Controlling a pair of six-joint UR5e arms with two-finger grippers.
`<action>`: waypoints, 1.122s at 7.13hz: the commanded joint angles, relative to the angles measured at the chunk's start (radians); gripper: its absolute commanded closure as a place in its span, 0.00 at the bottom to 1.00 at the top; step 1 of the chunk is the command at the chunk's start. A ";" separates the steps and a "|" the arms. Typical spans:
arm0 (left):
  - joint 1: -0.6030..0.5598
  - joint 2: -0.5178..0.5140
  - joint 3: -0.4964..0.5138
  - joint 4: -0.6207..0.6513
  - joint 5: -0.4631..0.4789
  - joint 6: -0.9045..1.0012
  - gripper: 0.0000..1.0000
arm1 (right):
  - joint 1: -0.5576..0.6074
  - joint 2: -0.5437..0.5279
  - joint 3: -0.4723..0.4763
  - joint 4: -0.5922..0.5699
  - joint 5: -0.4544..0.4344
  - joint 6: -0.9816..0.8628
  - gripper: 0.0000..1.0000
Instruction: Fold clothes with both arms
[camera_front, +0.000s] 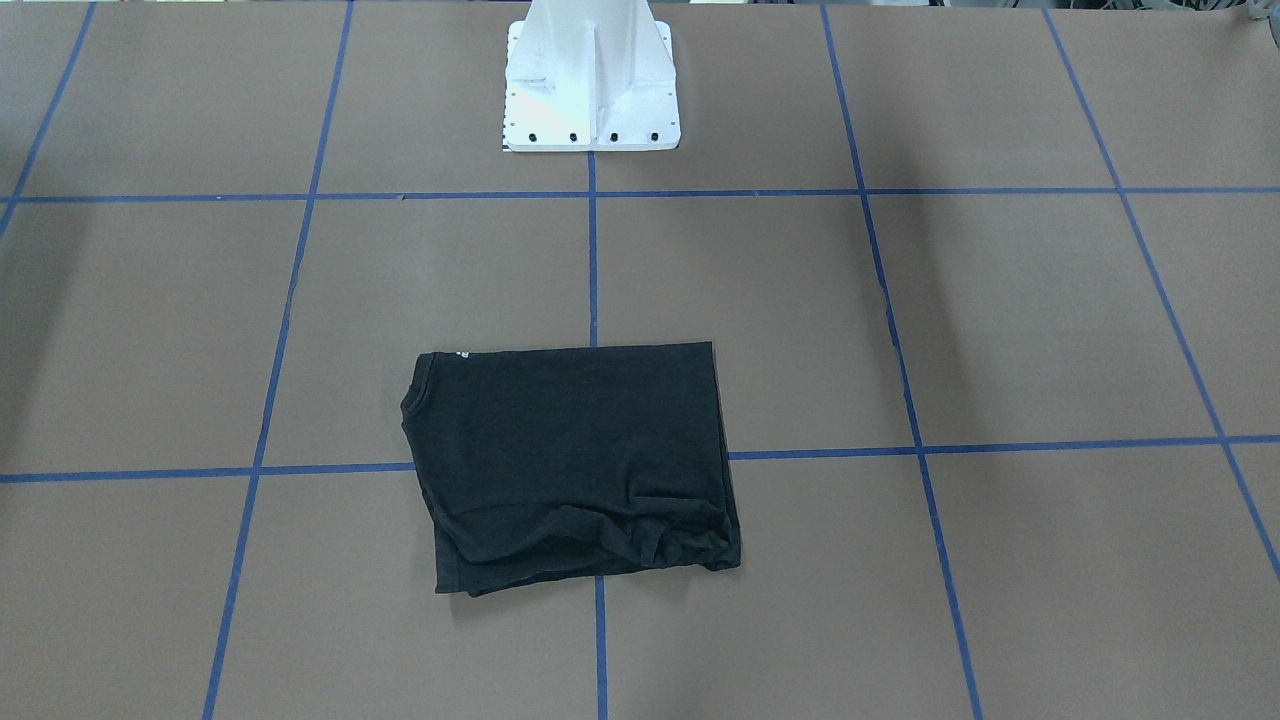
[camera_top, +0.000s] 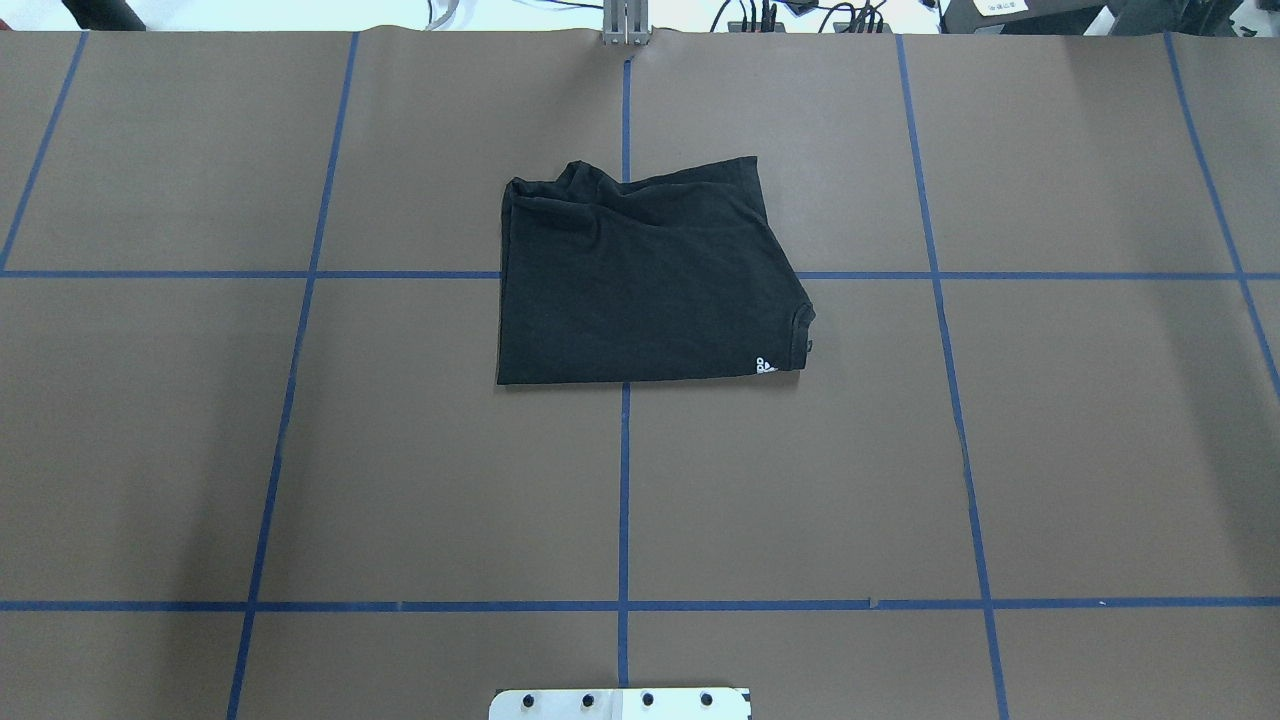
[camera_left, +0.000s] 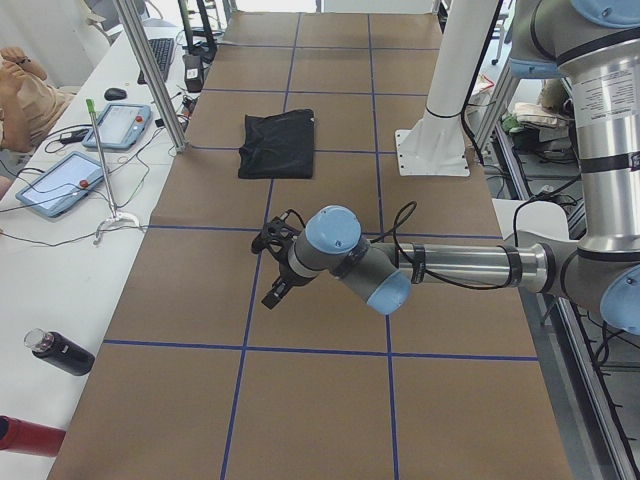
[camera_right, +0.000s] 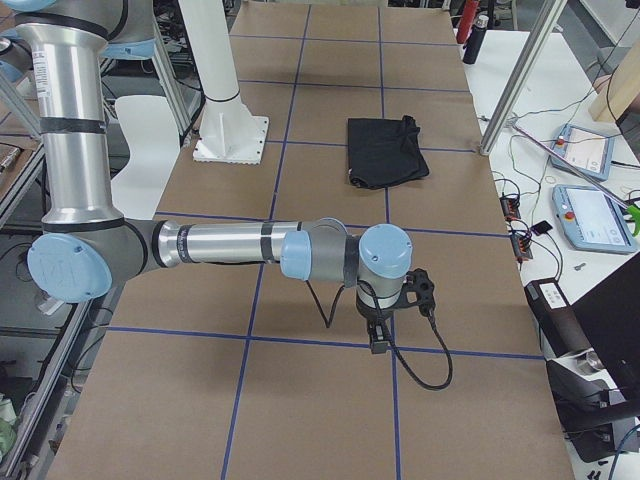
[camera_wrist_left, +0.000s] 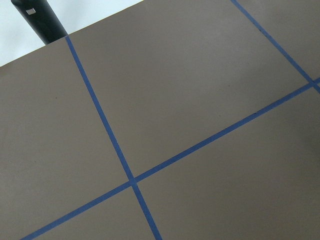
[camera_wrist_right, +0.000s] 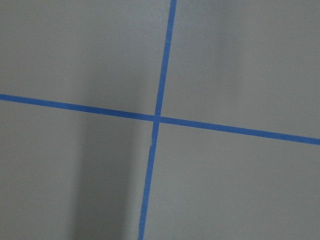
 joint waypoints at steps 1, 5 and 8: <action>0.003 -0.014 -0.025 -0.001 -0.032 -0.001 0.00 | 0.000 -0.024 0.051 0.042 0.031 -0.005 0.00; 0.003 -0.043 -0.030 -0.015 -0.032 -0.001 0.00 | -0.073 -0.065 0.084 0.134 0.087 0.001 0.00; 0.003 -0.063 -0.015 -0.022 -0.027 0.000 0.00 | -0.073 -0.063 0.084 0.136 0.112 0.001 0.00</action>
